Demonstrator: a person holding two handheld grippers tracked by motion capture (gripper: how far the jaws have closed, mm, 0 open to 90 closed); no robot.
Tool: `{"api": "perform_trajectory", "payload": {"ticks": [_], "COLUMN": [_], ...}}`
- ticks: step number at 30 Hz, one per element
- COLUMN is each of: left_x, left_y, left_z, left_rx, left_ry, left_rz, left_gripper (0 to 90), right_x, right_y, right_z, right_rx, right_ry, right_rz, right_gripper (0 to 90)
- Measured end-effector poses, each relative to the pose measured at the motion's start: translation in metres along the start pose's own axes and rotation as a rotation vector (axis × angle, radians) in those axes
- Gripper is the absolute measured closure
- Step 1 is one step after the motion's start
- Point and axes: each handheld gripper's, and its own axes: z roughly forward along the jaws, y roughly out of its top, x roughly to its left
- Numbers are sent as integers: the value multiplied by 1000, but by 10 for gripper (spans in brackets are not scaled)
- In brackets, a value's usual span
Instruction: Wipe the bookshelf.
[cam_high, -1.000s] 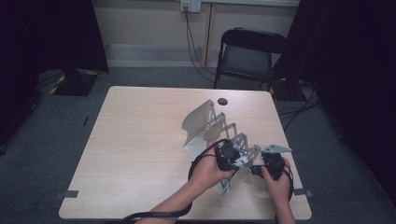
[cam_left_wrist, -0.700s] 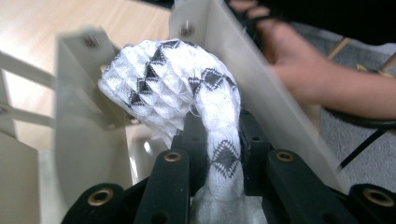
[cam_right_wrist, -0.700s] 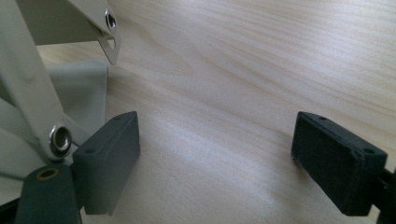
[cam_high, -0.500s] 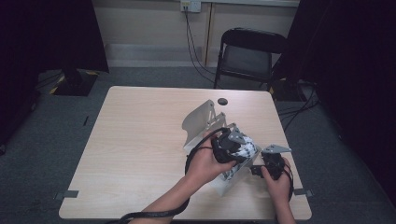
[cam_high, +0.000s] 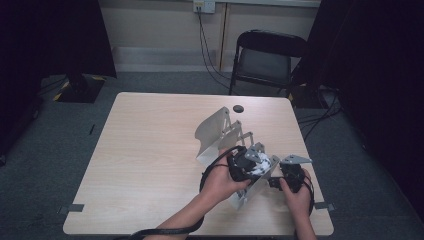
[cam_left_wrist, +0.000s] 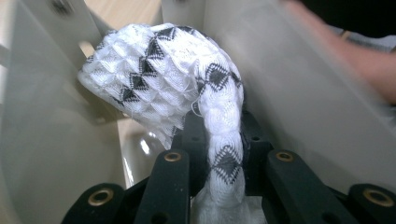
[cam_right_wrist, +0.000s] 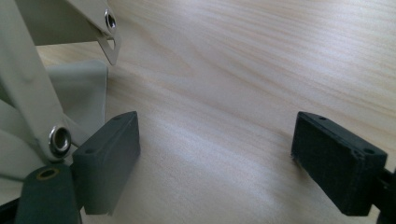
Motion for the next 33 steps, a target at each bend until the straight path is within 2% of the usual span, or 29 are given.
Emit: {"api": "perform_trajectory", "payload": {"ticks": [14, 20, 25, 29, 33], "left_x": [4, 5, 6, 7, 12], "left_y": [-34, -44, -45, -38, -26], "left_z": [39, 48, 47, 36, 22], "left_rx": [65, 96, 102, 101, 78], "left_ry": [-24, -22, -13, 12, 38], "left_rz": [-63, -68, -65, -52, -54], "left_gripper": [768, 769, 769, 769, 770], "right_x": [0, 0, 0, 0, 0], "right_y": [0, 0, 1, 1, 1], "right_z": [1, 1, 1, 1, 1], "right_rx": [-1, -1, -1, -1, -1], "right_ry": [1, 1, 1, 1, 1], "right_rz": [-3, -3, -4, -3, -3], "right_gripper": [150, 150, 150, 150, 150]}}
